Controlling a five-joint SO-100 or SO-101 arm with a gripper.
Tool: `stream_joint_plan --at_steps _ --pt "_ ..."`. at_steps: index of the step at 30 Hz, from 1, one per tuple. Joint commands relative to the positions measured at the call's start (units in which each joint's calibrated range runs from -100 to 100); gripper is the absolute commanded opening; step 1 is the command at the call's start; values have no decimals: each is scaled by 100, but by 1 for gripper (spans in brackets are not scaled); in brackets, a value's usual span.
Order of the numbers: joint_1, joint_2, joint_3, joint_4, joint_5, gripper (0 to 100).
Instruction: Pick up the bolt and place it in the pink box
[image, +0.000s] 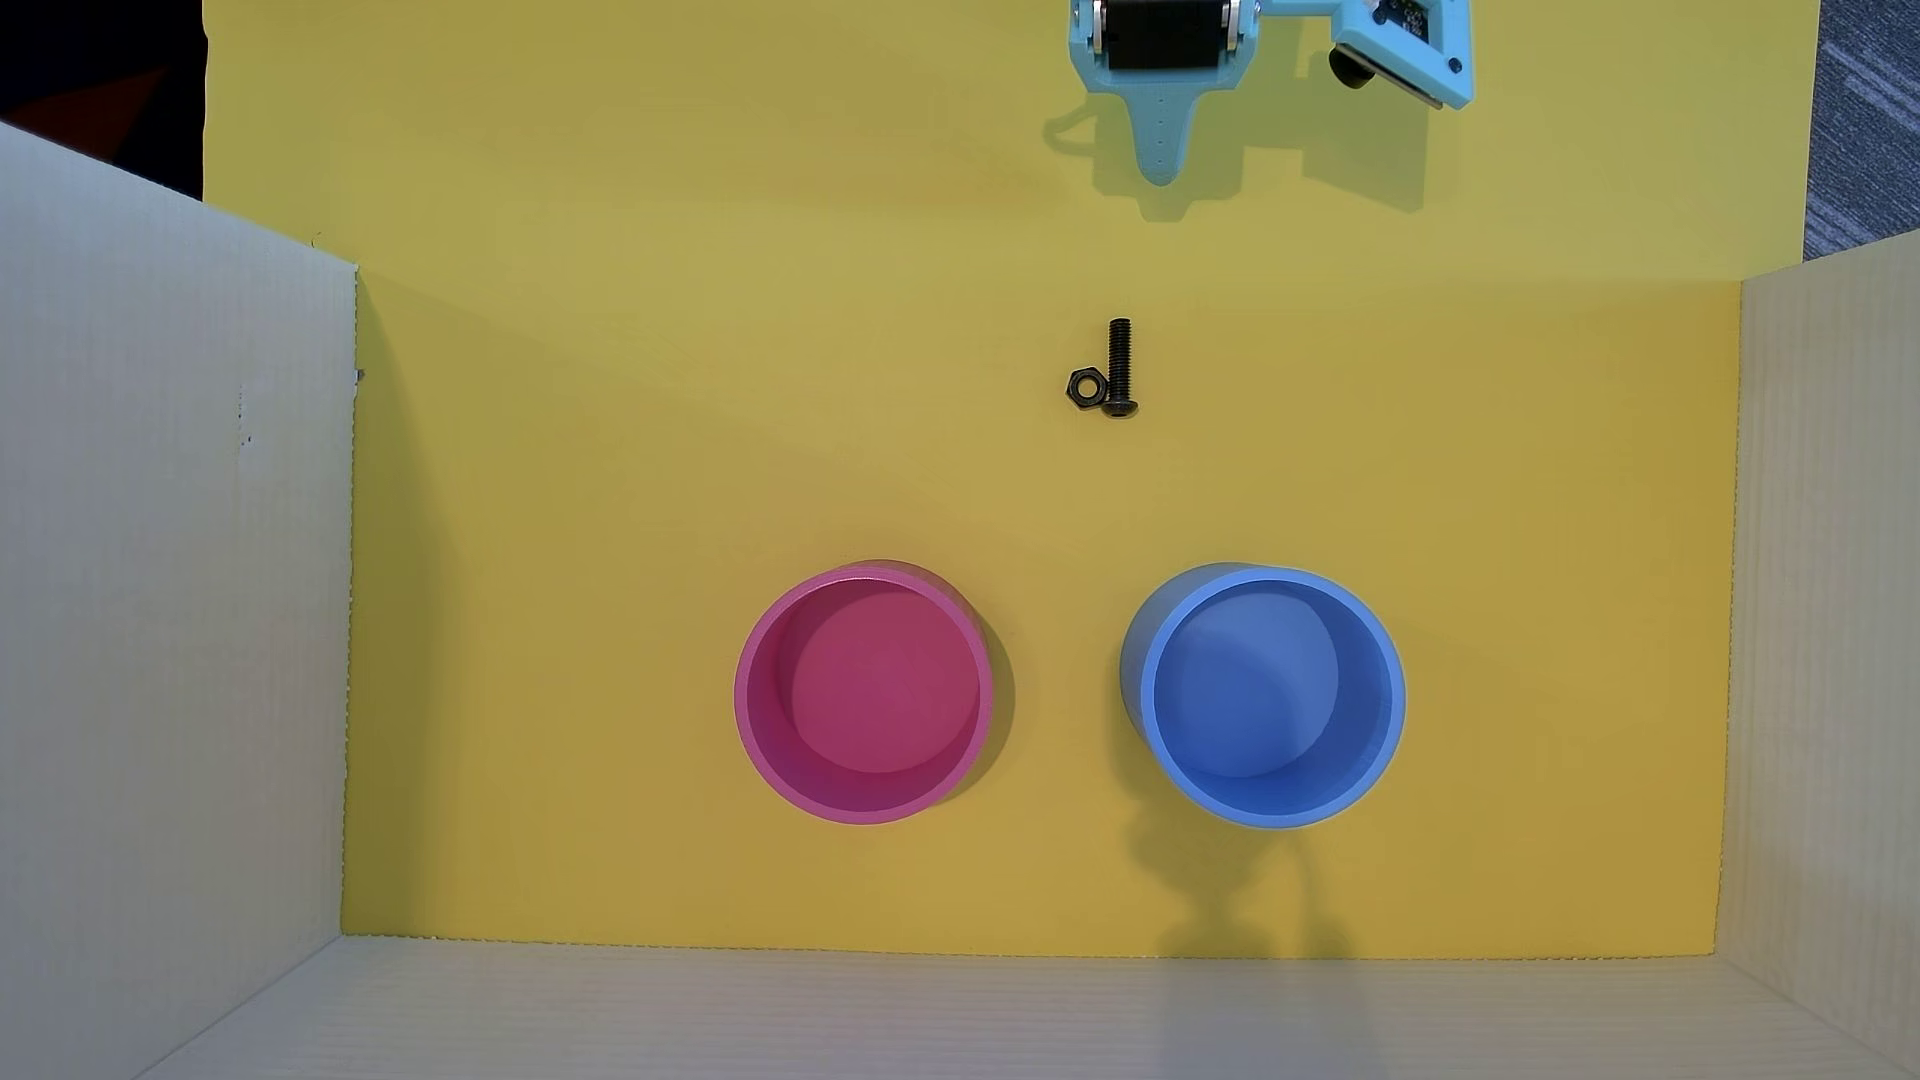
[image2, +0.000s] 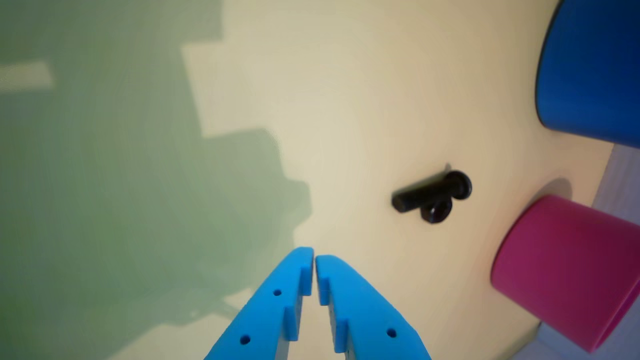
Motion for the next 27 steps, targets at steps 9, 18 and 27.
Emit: stream_joint_plan --at_steps 9,18,27 --pt "36 -9 -74 -14 9 1" --pt "36 -9 -65 -40 14 1" --pt "36 -9 -47 -203 14 1"
